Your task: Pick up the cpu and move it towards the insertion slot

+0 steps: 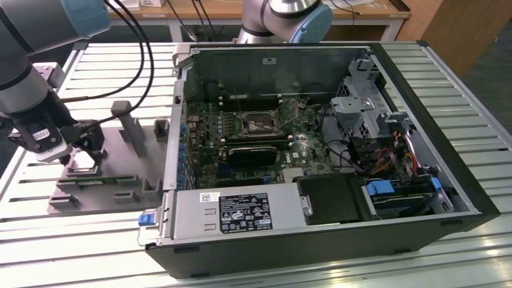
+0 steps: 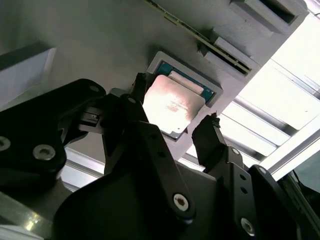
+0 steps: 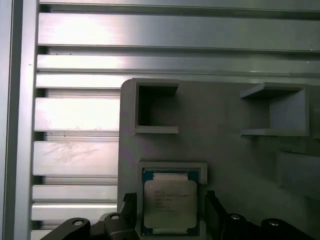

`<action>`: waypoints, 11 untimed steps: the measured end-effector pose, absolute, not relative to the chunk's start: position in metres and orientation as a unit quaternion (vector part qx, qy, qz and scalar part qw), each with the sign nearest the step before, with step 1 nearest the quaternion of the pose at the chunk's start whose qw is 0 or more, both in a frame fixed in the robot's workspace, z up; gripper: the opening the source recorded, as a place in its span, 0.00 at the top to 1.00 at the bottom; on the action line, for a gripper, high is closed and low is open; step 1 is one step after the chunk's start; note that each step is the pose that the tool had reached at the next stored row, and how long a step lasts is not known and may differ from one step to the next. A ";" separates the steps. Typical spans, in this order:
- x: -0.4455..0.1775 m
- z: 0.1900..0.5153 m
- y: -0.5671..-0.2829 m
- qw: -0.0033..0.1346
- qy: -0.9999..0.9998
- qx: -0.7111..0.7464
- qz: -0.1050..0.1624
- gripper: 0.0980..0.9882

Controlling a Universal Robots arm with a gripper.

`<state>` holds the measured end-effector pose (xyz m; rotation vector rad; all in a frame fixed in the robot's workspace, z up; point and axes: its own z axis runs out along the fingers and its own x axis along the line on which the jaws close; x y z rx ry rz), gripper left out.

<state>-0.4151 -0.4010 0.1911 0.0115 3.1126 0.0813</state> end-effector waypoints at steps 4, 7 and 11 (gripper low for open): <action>-0.415 0.189 -0.401 0.014 1.000 0.004 0.026 0.38; -0.414 0.188 -0.401 0.014 1.000 0.004 0.026 0.38; -0.414 0.185 -0.399 0.014 1.000 0.004 0.026 0.38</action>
